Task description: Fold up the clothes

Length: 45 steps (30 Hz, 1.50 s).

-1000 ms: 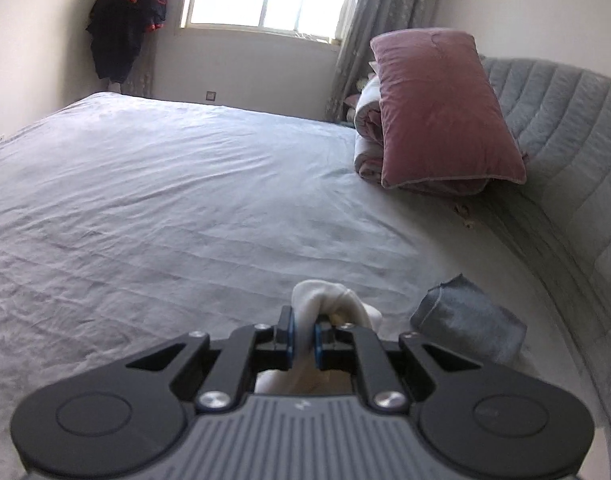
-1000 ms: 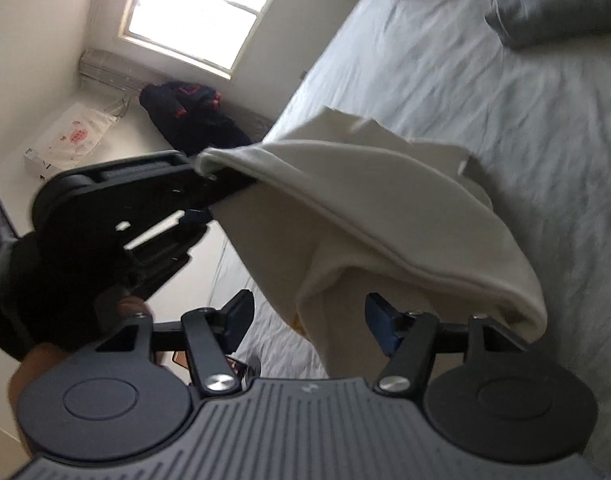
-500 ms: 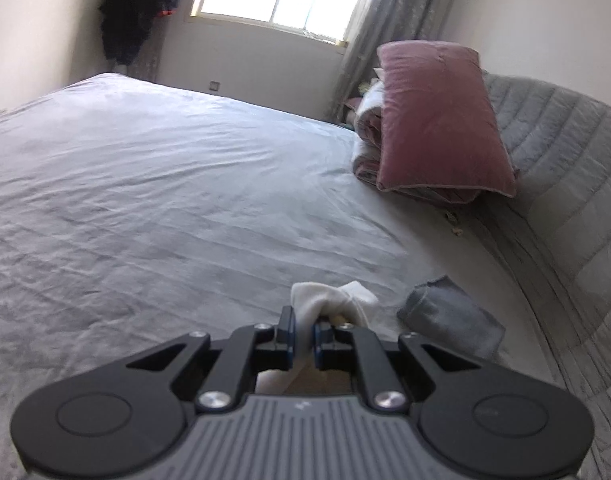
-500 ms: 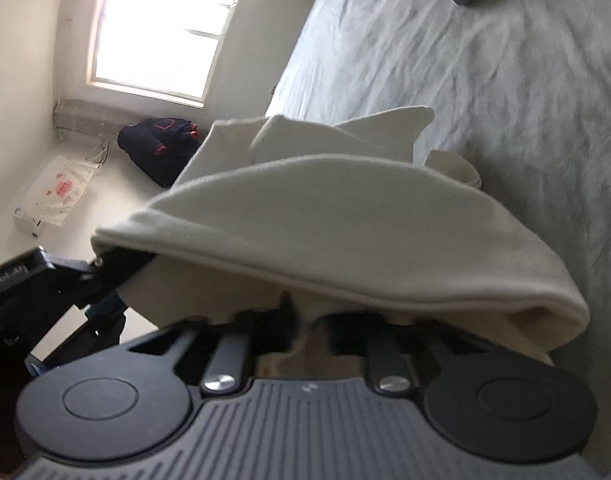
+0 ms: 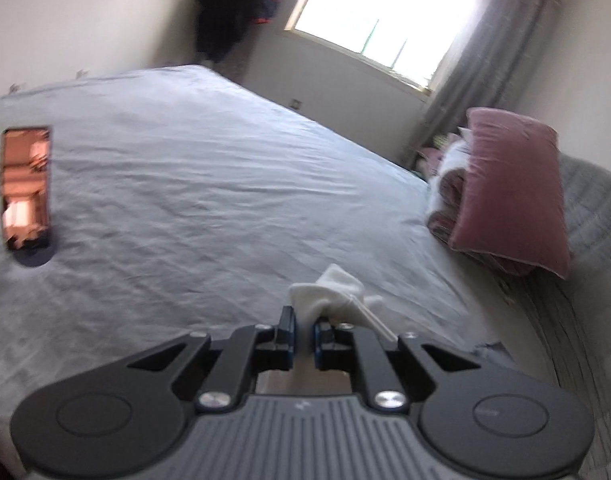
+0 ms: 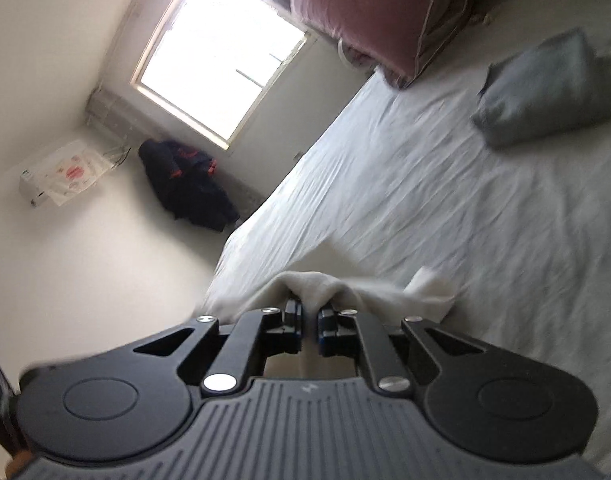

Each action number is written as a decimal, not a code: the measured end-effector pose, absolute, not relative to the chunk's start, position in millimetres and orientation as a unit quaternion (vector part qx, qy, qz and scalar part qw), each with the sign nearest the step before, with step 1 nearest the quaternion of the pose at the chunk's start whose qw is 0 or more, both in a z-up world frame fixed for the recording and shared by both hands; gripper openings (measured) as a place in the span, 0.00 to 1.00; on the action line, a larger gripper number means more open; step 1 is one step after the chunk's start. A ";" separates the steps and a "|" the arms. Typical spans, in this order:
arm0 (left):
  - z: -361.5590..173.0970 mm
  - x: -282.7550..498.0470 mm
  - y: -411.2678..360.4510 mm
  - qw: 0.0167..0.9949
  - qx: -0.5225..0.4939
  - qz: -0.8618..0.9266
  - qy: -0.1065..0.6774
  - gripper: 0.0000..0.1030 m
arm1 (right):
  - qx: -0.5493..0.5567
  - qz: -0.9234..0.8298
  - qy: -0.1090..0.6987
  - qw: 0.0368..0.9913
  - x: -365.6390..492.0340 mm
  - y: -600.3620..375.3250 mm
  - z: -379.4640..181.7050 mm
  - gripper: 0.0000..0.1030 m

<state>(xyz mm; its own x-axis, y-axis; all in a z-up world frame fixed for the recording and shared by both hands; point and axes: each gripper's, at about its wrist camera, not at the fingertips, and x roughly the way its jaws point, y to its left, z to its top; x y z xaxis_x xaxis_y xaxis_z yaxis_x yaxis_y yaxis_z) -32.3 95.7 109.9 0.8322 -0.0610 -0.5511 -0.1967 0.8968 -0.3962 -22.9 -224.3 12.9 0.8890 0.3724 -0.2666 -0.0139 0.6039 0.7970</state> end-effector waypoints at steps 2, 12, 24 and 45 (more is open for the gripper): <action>101.9 -35.0 110.2 0.927 -0.233 0.046 0.291 0.08 | 0.432 0.097 0.202 0.874 -22.9 -231.7 11.7 0.09; 37.7 -51.5 169.4 0.900 -0.259 0.089 0.340 0.08 | 0.401 0.014 0.177 0.899 -44.5 -278.6 14.0 0.09; -26.4 -68.2 169.5 0.890 -0.173 0.064 0.417 0.11 | 0.319 -0.033 0.283 0.904 -43.9 -285.9 -30.3 0.09; 13.2 -66.8 27.4 0.931 0.092 -0.116 0.333 0.73 | 0.303 -0.007 0.295 0.906 -56.6 -291.1 -15.8 0.61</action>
